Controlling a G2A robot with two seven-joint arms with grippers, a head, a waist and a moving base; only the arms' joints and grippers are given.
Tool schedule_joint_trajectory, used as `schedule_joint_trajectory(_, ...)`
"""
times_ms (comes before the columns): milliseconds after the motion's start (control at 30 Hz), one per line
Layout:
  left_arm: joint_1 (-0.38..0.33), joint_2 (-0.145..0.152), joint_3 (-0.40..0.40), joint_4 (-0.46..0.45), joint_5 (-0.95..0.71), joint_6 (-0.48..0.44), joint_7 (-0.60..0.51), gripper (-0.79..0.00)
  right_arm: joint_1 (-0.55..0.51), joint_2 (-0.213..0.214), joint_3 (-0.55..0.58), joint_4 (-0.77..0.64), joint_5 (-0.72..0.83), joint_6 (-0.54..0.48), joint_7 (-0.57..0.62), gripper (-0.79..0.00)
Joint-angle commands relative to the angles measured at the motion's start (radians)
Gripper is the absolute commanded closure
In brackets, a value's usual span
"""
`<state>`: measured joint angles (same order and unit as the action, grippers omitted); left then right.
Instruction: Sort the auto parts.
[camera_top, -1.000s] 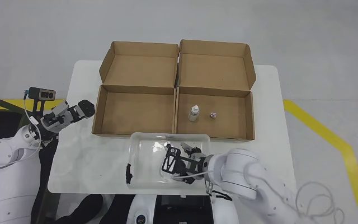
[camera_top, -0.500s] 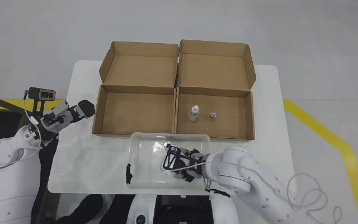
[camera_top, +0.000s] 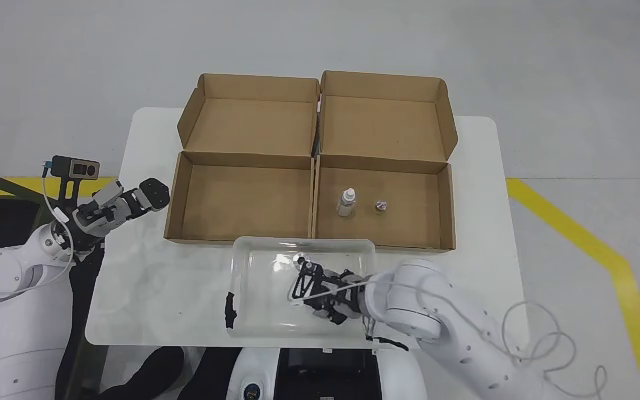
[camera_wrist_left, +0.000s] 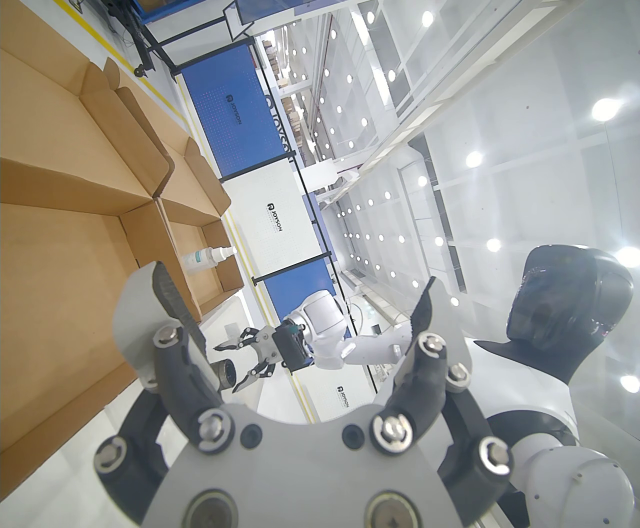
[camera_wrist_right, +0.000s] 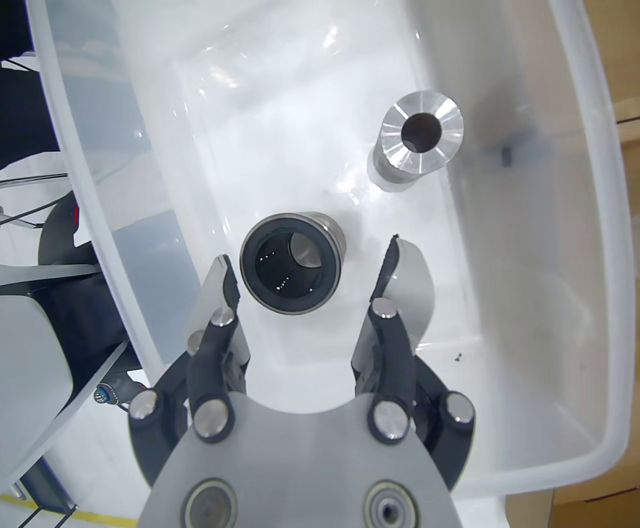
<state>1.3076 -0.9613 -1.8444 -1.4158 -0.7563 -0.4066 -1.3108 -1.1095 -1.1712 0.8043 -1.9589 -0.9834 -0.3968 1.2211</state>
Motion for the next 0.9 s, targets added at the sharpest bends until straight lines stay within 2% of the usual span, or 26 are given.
schedule_joint_trajectory(0,0.0,0.0,0.0,0.0,0.0,0.0,0.0,-0.785,0.001,0.0,-0.001,0.008,0.002,0.002,-0.002,-0.511)
schedule_joint_trajectory(233,0.0,0.0,0.0,0.0,0.0,0.0,0.0,-0.785,0.006,0.0,-0.009,0.05,0.009,-0.006,-0.032,-0.496)
schedule_joint_trajectory(500,0.0,0.0,0.0,0.0,0.0,0.0,0.0,-0.785,0.014,-0.001,-0.024,0.075,0.012,-0.02,-0.054,-0.437)
schedule_joint_trajectory(567,0.0,0.0,0.0,0.0,0.0,0.0,0.0,-0.785,0.016,-0.001,-0.027,0.075,0.013,-0.023,-0.056,-0.348)
schedule_joint_trajectory(633,0.0,0.0,0.0,0.0,0.0,0.0,0.0,-0.785,0.019,-0.001,-0.029,0.076,0.014,-0.026,-0.058,-0.299)
schedule_joint_trajectory(733,0.0,0.0,0.0,0.0,0.0,0.0,0.0,-0.785,0.024,-0.002,-0.034,0.078,0.016,-0.032,-0.061,-0.028)
schedule_joint_trajectory(767,0.0,0.0,0.0,0.0,0.0,0.0,0.0,-0.785,0.025,-0.002,-0.035,0.077,0.017,-0.033,-0.062,0.0)
schedule_joint_trajectory(867,0.0,0.0,0.0,0.0,0.0,0.0,0.0,-0.785,0.028,-0.002,-0.037,0.073,0.02,-0.035,-0.065,0.0)
